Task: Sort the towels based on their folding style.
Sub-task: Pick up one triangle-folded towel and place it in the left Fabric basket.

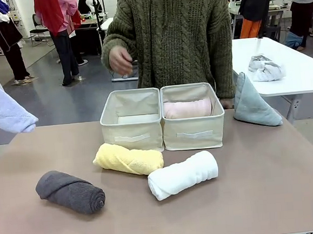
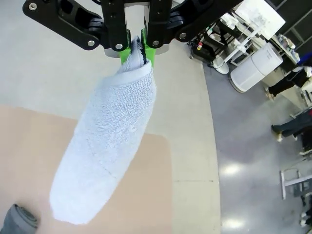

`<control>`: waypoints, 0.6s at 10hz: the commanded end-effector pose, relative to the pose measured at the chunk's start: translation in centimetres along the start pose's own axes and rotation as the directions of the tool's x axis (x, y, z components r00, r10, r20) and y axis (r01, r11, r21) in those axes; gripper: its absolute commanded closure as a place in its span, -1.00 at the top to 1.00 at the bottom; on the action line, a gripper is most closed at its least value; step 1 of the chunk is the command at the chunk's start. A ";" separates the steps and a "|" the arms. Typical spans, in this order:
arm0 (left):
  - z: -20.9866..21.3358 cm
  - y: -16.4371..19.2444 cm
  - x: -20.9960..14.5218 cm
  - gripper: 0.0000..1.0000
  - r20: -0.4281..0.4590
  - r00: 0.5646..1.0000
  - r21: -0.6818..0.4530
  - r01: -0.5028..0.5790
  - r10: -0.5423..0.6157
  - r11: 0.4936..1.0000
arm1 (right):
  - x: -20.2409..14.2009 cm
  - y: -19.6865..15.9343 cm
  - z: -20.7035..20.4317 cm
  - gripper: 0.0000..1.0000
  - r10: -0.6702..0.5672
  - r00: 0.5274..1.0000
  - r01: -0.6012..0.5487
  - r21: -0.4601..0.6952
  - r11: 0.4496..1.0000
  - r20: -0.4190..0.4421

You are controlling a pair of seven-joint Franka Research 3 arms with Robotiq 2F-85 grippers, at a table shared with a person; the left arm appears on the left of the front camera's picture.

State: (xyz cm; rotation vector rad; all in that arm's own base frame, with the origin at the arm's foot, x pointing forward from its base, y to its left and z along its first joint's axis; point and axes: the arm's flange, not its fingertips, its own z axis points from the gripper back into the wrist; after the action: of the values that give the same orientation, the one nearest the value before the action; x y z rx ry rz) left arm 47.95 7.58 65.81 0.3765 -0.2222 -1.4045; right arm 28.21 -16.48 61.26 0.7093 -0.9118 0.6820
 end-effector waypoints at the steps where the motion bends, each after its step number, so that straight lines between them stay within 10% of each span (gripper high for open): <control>1: 0.4 1.2 0.4 -1.00 -0.021 0.999 -0.044 0.040 -0.041 0.998 | 0.1 0.0 0.0 1.00 0.013 1.000 -0.013 0.013 1.000 0.023; 6: 8.3 -2.7 6.5 -0.76 0.101 0.994 -0.141 0.064 -0.050 0.988 | 0.1 0.0 0.0 1.00 0.013 1.000 -0.013 0.013 1.000 0.023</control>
State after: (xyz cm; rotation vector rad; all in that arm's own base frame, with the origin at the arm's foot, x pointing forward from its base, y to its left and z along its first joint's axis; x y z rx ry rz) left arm 43.93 0.96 70.78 0.2553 -0.2091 -1.4900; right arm 28.22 -16.45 61.28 0.7089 -0.9113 0.6828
